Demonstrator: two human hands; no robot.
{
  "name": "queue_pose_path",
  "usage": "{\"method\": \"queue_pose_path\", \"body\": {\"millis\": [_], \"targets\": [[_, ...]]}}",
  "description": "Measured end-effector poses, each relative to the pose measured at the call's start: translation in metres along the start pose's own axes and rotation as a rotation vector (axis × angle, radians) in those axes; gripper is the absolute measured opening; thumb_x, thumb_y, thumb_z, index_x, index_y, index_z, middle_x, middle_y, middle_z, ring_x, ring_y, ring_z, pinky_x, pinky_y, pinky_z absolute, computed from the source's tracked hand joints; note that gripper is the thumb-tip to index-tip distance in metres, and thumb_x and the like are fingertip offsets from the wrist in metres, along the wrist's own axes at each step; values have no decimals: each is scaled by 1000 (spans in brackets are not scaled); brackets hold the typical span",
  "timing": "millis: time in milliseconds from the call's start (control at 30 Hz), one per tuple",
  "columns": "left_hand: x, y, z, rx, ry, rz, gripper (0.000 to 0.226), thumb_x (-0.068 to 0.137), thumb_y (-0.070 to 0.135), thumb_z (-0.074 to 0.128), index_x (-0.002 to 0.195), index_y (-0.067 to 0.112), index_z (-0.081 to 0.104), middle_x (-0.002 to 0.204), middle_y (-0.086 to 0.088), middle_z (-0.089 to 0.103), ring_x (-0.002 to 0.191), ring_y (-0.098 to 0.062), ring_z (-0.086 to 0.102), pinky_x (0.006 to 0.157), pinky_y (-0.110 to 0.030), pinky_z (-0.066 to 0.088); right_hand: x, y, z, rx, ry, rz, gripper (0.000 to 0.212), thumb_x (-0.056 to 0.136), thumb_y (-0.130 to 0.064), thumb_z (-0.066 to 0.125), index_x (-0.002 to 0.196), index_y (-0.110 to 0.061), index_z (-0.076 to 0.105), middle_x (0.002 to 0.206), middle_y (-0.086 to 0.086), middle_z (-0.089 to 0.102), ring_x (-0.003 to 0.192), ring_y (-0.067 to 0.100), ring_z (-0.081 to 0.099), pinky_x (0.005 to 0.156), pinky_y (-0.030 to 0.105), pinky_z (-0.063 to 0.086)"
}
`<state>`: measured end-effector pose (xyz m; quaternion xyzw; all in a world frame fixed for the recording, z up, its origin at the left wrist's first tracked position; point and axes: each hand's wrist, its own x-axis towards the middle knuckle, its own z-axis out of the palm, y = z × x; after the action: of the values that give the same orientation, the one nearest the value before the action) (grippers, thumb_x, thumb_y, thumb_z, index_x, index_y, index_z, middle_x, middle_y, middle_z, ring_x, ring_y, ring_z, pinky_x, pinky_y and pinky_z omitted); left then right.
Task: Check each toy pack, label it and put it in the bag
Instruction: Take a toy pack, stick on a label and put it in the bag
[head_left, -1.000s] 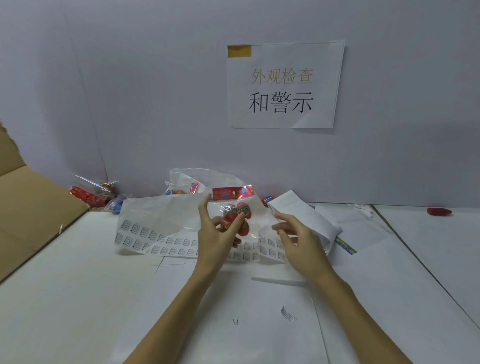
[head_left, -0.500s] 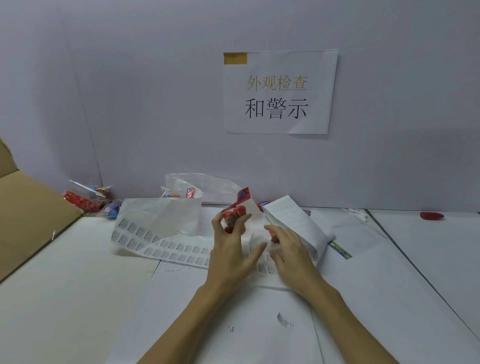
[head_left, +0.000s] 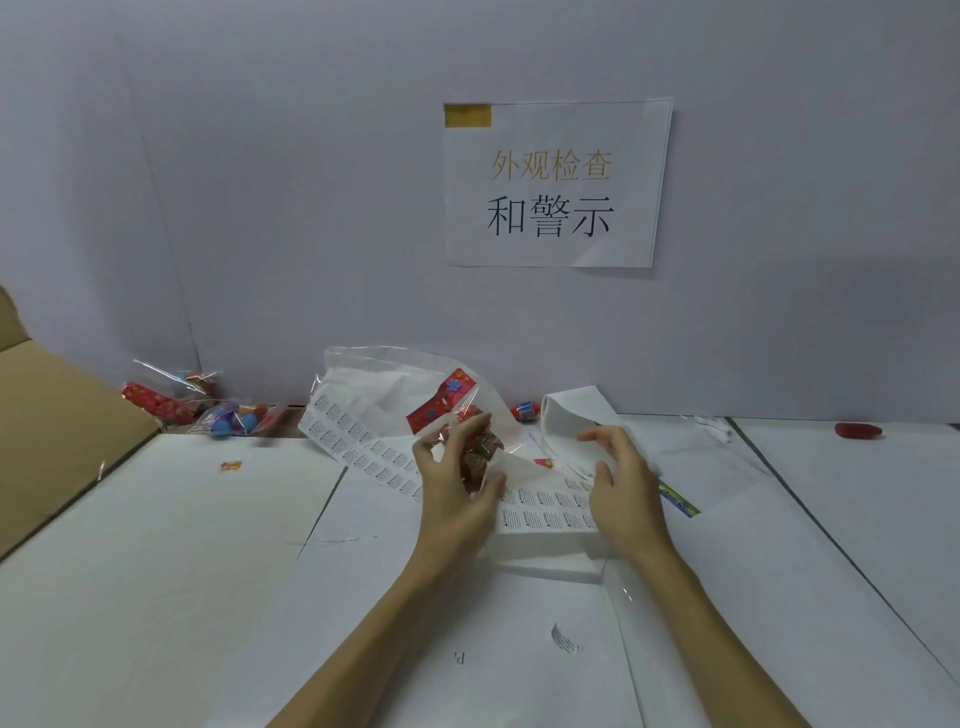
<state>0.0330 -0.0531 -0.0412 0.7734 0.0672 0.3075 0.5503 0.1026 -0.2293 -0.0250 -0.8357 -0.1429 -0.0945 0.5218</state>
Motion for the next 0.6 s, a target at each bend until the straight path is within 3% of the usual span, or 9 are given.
{"method": "queue_pose_path", "body": {"millis": [67, 167, 200, 267, 333, 433, 600], "targets": [[-2, 2, 0, -2, 10, 51, 68, 89, -3, 73, 135, 43, 55, 142, 8, 28, 136, -24, 51, 111, -40, 51, 0, 2, 3, -82, -114, 5, 43, 106, 6, 39, 130, -24, 60, 120, 5, 65, 92, 16, 63, 54, 6, 42], [-4, 8, -2, 34, 24, 146, 68, 89, -11, 67, 138, 35, 57, 140, 6, 28, 138, -16, 48, 115, -35, 47, -3, 4, 9, -283, -324, 18, 58, 100, 12, 43, 148, -21, 49, 122, 3, 59, 105, 18, 61, 63, 6, 45], [-6, 10, -1, 49, 27, 193, 70, 89, -14, 66, 138, 35, 56, 140, 6, 28, 137, -8, 46, 112, -28, 48, -5, 5, 11, -335, -362, 3, 56, 98, 12, 46, 143, -20, 51, 121, 2, 58, 110, 19, 62, 67, 9, 45], [-9, 14, 1, 80, 25, 275, 76, 88, -19, 63, 136, 39, 54, 141, 15, 25, 132, 10, 43, 103, -10, 46, -6, 7, 14, -395, -336, -35, 32, 99, 5, 55, 120, -19, 56, 112, -1, 57, 106, 17, 62, 65, 10, 45], [-10, 16, 2, 89, 24, 287, 76, 86, -22, 60, 136, 36, 55, 142, 17, 24, 126, 14, 46, 98, -4, 44, -7, 4, 13, -374, -227, -65, 9, 104, -10, 58, 105, -18, 55, 106, -2, 60, 94, 12, 61, 58, 6, 43], [-8, 16, -2, 109, 34, 239, 67, 80, -22, 60, 132, 22, 60, 141, 5, 26, 118, 4, 54, 100, -12, 49, -6, 1, 11, -345, -118, -193, 7, 102, -10, 63, 96, -13, 62, 99, 1, 64, 91, 17, 62, 64, 11, 40], [-8, 10, -11, 339, -91, 166, 70, 72, -17, 56, 129, 23, 61, 140, 4, 23, 104, -8, 59, 90, -35, 58, -10, -6, 10, -305, -117, -265, 14, 94, 4, 67, 102, -8, 66, 94, -3, 65, 88, 17, 61, 75, 23, 44]]}}
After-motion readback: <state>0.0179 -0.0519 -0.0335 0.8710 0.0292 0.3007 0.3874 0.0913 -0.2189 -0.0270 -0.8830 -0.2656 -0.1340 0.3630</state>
